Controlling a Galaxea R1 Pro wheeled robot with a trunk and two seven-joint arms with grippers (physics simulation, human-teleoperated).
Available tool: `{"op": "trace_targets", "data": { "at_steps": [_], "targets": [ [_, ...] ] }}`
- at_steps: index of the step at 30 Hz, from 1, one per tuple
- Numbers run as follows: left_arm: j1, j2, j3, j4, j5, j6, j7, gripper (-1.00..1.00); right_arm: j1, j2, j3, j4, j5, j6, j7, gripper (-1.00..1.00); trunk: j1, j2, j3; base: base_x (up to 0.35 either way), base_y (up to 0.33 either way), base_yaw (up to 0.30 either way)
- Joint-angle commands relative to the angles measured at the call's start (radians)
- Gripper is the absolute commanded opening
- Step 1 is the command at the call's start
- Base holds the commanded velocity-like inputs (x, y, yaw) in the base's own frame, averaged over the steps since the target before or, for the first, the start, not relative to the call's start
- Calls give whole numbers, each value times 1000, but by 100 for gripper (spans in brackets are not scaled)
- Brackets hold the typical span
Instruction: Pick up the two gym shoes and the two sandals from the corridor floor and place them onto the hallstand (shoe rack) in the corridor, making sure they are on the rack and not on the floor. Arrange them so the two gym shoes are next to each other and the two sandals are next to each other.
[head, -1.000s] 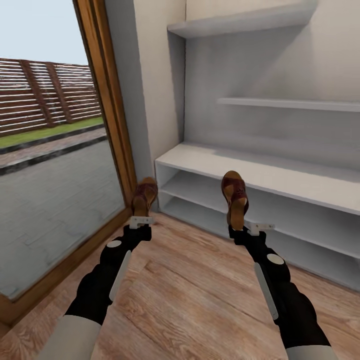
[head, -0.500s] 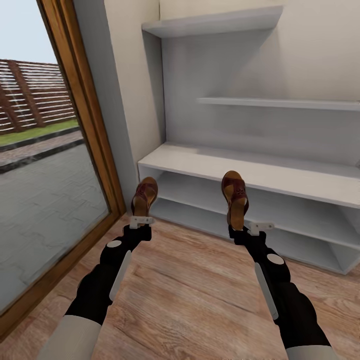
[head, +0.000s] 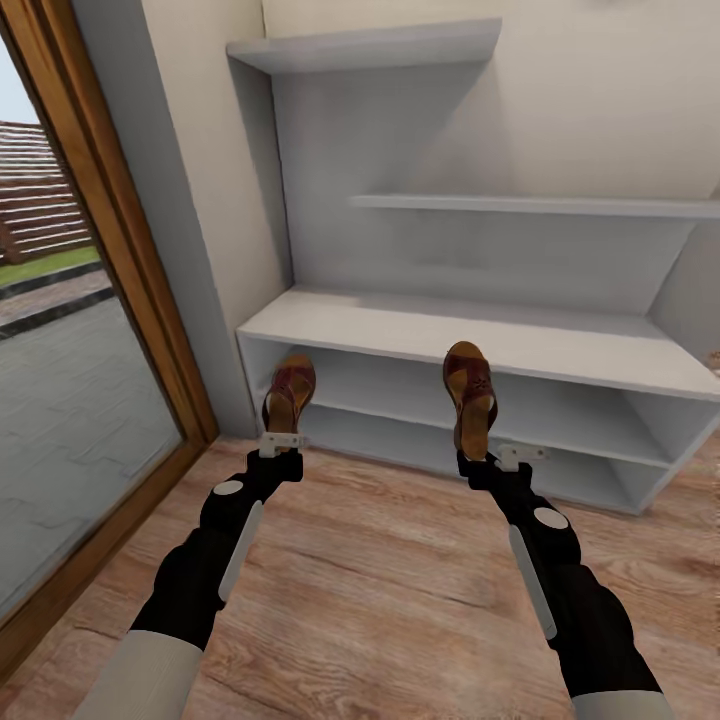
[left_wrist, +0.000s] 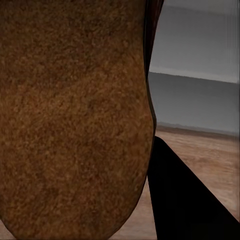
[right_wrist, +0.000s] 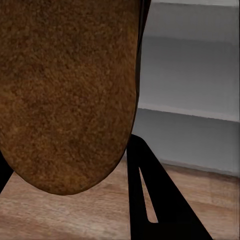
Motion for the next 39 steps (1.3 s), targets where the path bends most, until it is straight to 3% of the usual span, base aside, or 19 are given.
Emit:
{"op": "trace_targets", "data": {
  "at_steps": [1,19,39],
  "targets": [
    [0,0,1,-1,-1,6,-3,-100,-1,0,0,-1,-4,7,-4,-100,0,0,-1,0,255,-248],
    [0,1,1,-1,-1,6,-3,-100,-1,0,0,-1,-4,7,-4,-100,0,0,-1,35,303,-230],
    [0,1,1,-1,-1,6,-3,-100,-1,0,1,0,-3,7,-8,-100,0,0,-1,0,8,-26]
  ]
}}
